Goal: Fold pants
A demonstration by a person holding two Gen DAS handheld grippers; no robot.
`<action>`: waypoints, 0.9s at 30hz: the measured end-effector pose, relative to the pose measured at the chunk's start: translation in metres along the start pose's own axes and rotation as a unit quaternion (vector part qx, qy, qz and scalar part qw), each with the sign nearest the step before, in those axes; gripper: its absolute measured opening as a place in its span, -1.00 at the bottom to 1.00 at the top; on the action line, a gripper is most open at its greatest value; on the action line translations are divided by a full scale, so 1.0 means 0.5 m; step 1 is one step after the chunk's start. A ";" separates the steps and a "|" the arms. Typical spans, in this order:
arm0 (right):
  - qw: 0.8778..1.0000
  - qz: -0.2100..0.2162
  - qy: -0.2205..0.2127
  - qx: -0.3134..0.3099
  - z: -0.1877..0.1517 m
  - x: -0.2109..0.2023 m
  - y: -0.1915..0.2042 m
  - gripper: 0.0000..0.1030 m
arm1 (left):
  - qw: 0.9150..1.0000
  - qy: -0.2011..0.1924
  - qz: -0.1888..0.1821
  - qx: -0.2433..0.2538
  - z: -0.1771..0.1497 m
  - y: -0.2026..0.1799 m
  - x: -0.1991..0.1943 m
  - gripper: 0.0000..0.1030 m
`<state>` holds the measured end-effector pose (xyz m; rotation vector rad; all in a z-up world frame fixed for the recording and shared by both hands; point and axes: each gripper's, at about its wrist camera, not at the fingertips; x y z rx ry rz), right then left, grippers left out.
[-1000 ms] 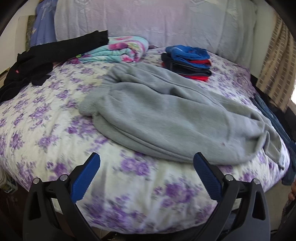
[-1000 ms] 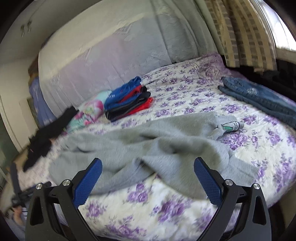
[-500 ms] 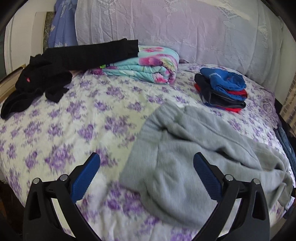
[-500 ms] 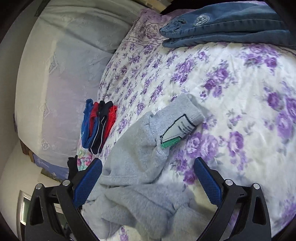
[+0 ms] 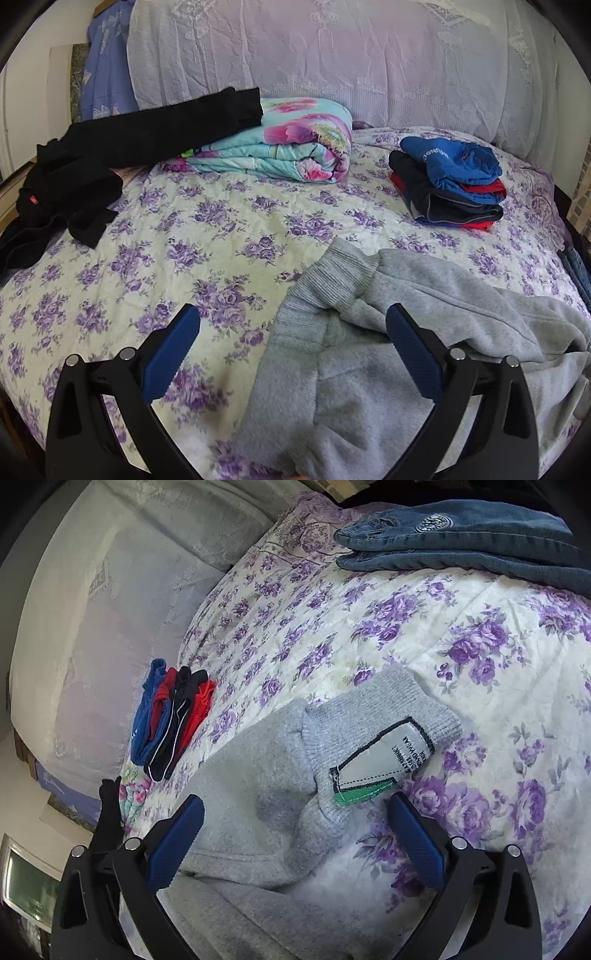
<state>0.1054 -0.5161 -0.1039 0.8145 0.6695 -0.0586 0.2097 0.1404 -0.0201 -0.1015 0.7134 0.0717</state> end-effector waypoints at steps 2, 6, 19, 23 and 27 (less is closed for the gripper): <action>1.000 -0.003 0.013 -0.024 -0.003 0.002 0.005 0.93 | 0.999 0.014 -0.028 -0.002 0.014 0.007 0.022 0.91; 0.999 0.013 0.036 0.018 0.019 0.002 -0.010 0.93 | 0.998 0.030 -0.058 0.002 0.059 0.010 0.070 0.91; 0.989 0.091 0.031 0.108 0.041 0.003 -0.058 -0.65 | 0.977 0.114 -0.178 -0.008 0.108 -0.017 0.164 -0.11; 0.992 0.099 0.012 0.081 0.063 -0.037 -0.022 -0.65 | 0.973 0.122 -0.189 -0.057 0.103 0.019 0.169 -0.57; 0.992 0.106 -0.001 0.066 0.082 -0.069 0.001 -0.66 | 0.959 0.104 -0.240 -0.108 0.103 0.052 0.133 -0.85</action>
Point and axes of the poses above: each gripper's, at about its wrist camera, not at the fingertips, and x roughly the way its jaws point, y to its left, z to its top, and after that the axes turned 1 degree about -z, right-handed
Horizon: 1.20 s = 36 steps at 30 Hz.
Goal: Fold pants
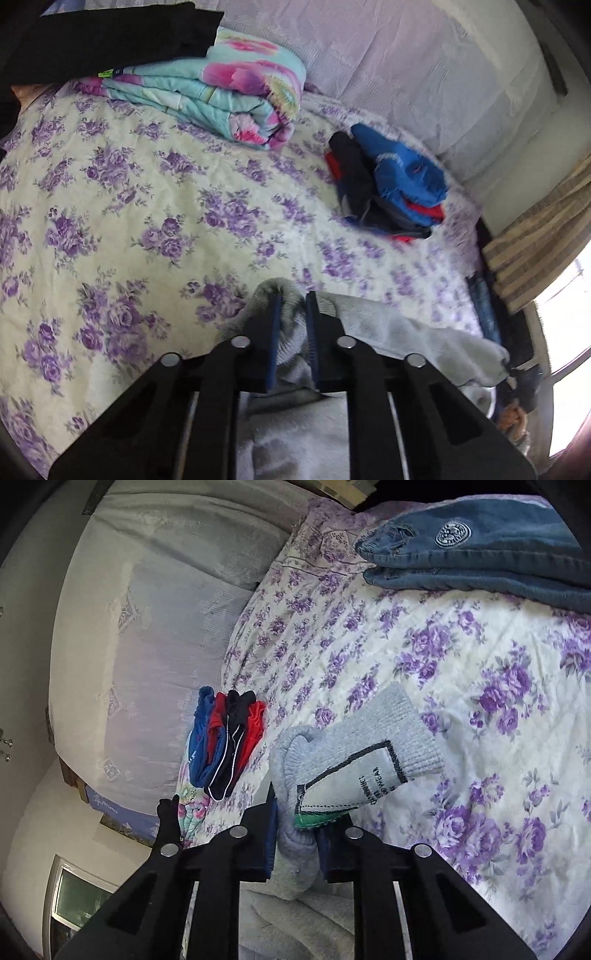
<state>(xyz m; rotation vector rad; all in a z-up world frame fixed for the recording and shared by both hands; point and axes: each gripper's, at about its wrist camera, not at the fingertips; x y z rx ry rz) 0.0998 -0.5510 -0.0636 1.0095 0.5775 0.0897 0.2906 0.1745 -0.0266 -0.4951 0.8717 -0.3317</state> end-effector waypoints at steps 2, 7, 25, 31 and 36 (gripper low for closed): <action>1.000 0.011 -0.010 -0.002 0.005 -0.015 0.013 -0.66 | 1.000 -0.020 -0.021 -0.009 -0.002 -0.004 -0.029 -0.98; 0.999 0.019 -0.019 -0.024 0.036 -0.024 0.050 -0.66 | 0.996 -0.082 -0.029 -0.006 0.029 -0.023 -0.088 -1.00; 1.000 0.002 -0.012 -0.008 0.029 -0.016 0.036 -0.66 | 0.996 0.060 -0.007 0.064 -0.016 -0.038 0.050 -0.91; 1.000 0.002 -0.011 -0.008 0.027 -0.019 0.035 -0.66 | 0.998 0.014 -0.016 0.054 -0.029 -0.035 -0.012 -0.94; 1.000 0.013 -0.014 -0.019 0.039 -0.018 0.054 -0.66 | 0.998 -0.042 -0.051 0.013 -0.004 -0.022 -0.060 -0.94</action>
Point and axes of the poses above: each gripper's, at about its wrist camera, not at the fingertips, and x roughly the way its jaws point, y to its left, z to its top, and after that the axes turned 1 degree about -z, right-handed
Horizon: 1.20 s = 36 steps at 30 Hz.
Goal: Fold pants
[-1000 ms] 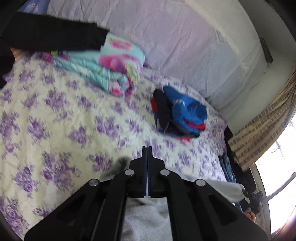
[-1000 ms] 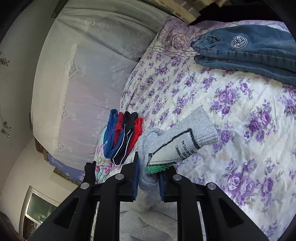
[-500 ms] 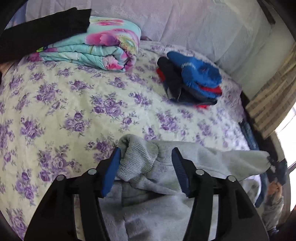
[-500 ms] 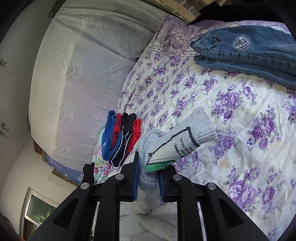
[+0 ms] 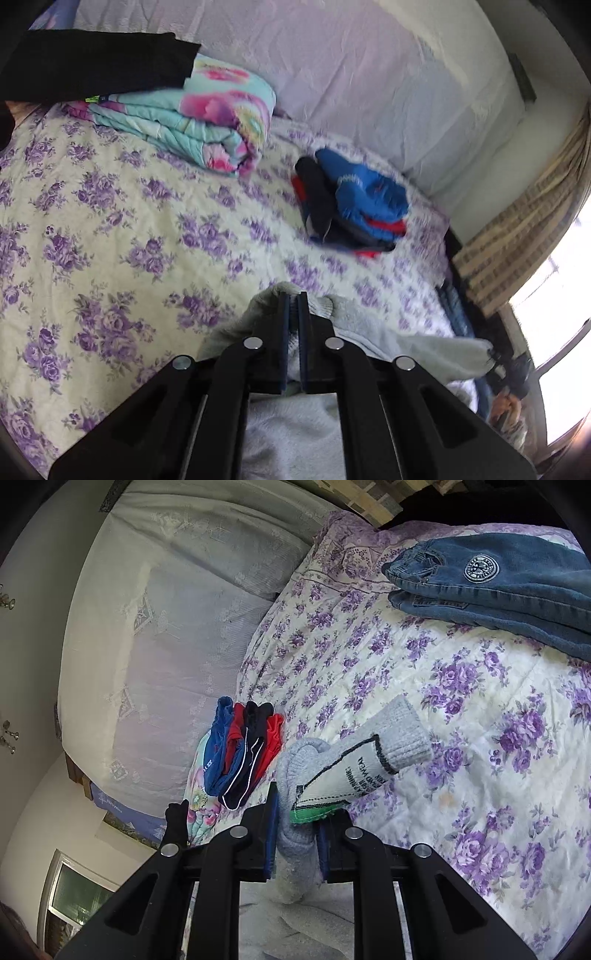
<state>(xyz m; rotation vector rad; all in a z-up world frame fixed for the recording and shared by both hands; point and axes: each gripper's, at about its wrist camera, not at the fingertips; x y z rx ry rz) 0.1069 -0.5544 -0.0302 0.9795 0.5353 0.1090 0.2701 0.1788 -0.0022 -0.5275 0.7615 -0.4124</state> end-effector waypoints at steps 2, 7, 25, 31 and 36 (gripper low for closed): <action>1.000 0.012 -0.002 0.003 0.023 0.012 0.012 -0.66 | 1.000 -0.024 -0.003 -0.013 0.020 -0.003 -0.002 -0.96; 0.999 0.029 -0.015 -0.001 0.132 0.094 0.065 -0.66 | 0.992 -0.109 0.020 -0.066 0.084 0.031 -0.010 -1.00; 0.999 -0.042 -0.002 0.030 0.201 0.199 -0.013 -0.66 | 0.988 -0.026 0.103 0.112 -0.035 -0.021 0.033 0.30; 0.998 -0.046 -0.012 0.030 0.164 0.108 -0.036 -0.66 | 0.992 0.051 0.021 0.117 -0.052 -0.017 0.063 0.37; 0.998 -0.052 -0.007 0.027 0.142 0.095 -0.039 -0.66 | 0.991 0.084 0.041 0.099 -0.037 0.005 0.124 -0.40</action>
Point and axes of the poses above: each gripper's, at about its wrist camera, not at the fingertips, and x roughly the way its jaws point, y to its left, z to its top, and after that the axes turned 1 degree about -z, right-handed
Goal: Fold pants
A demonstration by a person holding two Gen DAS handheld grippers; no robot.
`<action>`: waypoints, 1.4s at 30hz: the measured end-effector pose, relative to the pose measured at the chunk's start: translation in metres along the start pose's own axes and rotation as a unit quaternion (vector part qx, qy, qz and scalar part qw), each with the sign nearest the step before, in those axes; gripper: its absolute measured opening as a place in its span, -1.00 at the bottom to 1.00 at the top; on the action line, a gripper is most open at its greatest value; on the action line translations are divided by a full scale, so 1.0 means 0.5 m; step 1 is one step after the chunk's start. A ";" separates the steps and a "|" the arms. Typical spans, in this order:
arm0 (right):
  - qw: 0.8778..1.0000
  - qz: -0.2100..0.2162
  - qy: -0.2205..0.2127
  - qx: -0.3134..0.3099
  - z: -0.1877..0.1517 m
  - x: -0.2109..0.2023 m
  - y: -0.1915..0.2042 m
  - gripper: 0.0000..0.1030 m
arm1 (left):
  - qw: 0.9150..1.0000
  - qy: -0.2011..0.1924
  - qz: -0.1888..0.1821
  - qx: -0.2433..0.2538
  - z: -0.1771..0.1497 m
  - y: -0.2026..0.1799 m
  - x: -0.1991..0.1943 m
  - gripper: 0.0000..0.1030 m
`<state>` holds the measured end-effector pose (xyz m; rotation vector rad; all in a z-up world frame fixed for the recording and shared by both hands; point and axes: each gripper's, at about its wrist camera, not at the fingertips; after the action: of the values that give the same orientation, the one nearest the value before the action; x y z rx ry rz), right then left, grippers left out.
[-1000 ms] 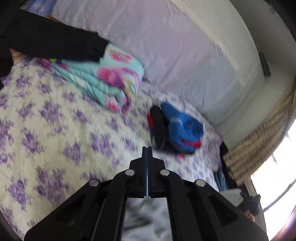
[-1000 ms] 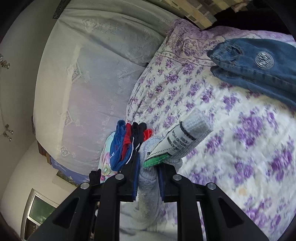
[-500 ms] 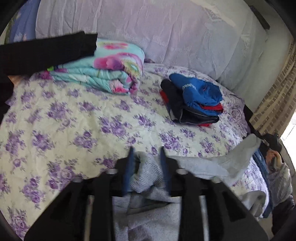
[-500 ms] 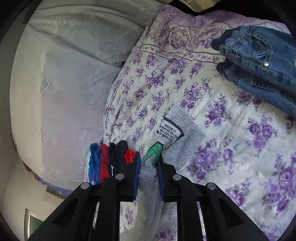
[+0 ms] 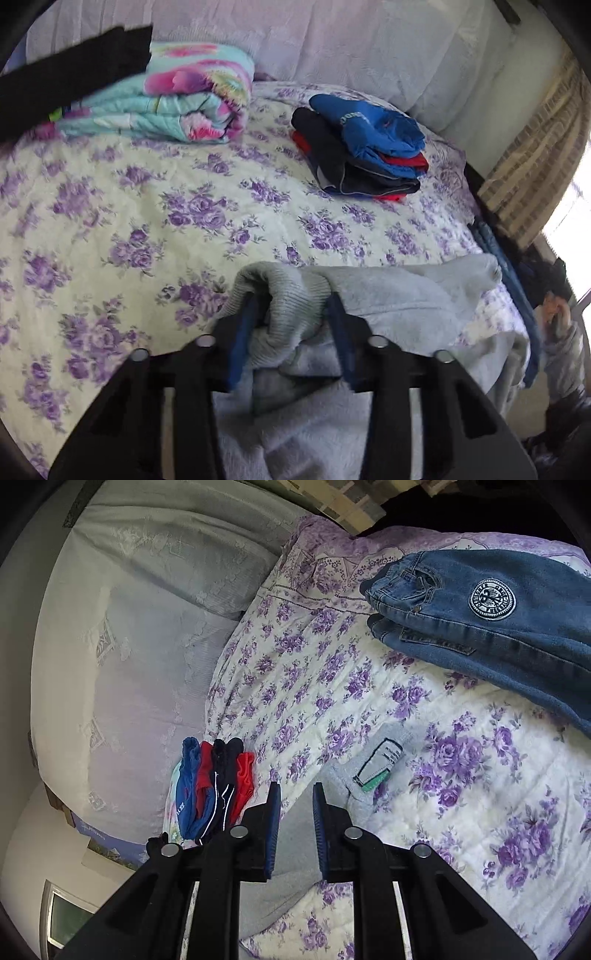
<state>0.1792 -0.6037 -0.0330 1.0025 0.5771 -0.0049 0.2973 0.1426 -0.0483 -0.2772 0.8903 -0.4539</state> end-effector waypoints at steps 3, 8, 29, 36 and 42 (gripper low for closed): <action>1.000 -0.002 0.009 -0.006 -0.021 -0.002 0.004 -0.66 | 0.999 0.014 -0.021 -0.020 0.009 0.003 0.020 -0.86; 1.000 -0.011 0.018 -0.005 -0.042 -0.012 -0.013 -0.61 | 0.995 -0.066 -0.051 -0.059 -0.008 -0.015 -0.058 -0.89; 0.998 -0.007 0.037 0.044 -0.063 0.066 -0.073 -0.19 | 0.982 -0.121 -0.068 -0.131 0.004 -0.015 -0.130 -0.90; 0.996 -0.030 0.060 0.066 -0.060 0.146 -0.110 -0.50 | 0.981 -0.122 -0.064 -0.139 0.003 -0.013 -0.129 -0.90; 0.998 0.023 0.026 0.048 -0.073 0.089 -0.069 -0.80 | 0.974 -0.148 -0.072 -0.158 -0.019 -0.010 -0.160 -0.90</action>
<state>0.1914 -0.5824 -0.0956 1.1107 0.6054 0.0343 0.2451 0.1771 0.0025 -0.6862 0.6486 -0.3903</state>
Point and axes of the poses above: each gripper's, at about its wrist camera, not at the fingertips, and x roughly the way its jaws point, y to its left, z to its top, and after that the axes turned 1 degree about -z, right-handed
